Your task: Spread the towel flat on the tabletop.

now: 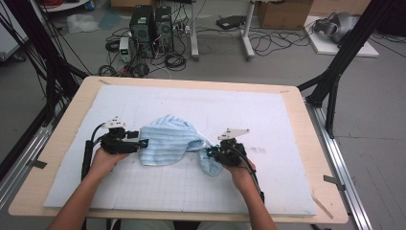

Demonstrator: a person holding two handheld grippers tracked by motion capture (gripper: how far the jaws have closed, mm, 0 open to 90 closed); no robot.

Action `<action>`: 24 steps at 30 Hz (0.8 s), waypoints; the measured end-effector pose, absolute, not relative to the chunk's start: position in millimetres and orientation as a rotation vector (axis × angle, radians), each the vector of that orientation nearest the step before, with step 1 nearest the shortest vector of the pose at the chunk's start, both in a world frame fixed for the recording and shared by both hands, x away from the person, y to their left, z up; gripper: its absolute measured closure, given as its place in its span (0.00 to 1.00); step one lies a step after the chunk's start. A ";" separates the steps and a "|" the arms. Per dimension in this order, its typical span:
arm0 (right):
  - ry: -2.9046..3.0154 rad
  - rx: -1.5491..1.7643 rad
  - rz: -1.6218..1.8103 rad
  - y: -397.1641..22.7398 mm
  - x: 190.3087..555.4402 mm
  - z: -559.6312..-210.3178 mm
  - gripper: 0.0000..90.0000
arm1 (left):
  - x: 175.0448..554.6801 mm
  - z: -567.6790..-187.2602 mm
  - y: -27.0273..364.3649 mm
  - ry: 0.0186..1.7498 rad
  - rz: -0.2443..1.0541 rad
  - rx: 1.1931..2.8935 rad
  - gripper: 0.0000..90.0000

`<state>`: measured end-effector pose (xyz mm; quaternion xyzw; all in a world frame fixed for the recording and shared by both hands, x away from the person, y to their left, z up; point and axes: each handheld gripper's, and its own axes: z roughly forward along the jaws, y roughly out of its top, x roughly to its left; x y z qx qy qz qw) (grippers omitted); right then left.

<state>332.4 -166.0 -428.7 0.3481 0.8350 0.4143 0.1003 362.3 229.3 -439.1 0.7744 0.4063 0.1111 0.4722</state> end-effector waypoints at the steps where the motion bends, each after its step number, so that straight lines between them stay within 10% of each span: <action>1: 2.464 1.029 1.214 -172.9 327.6 -428.5 0.94 | 362.2 -439.7 226.8 0.992 0.269 1.899 0.38; 12: 2.338 1.138 0.866 -240.0 298.0 -427.8 0.93 | 362.2 -436.5 232.6 1.033 0.299 1.834 0.44; 16: 2.268 1.226 0.996 -257.5 294.3 -429.4 0.72 | 363.3 -441.1 220.2 1.012 0.280 1.859 0.50; 24: 2.175 1.154 1.092 -252.7 292.5 -418.2 0.61 | 370.5 -443.2 202.8 1.008 0.260 1.836 0.48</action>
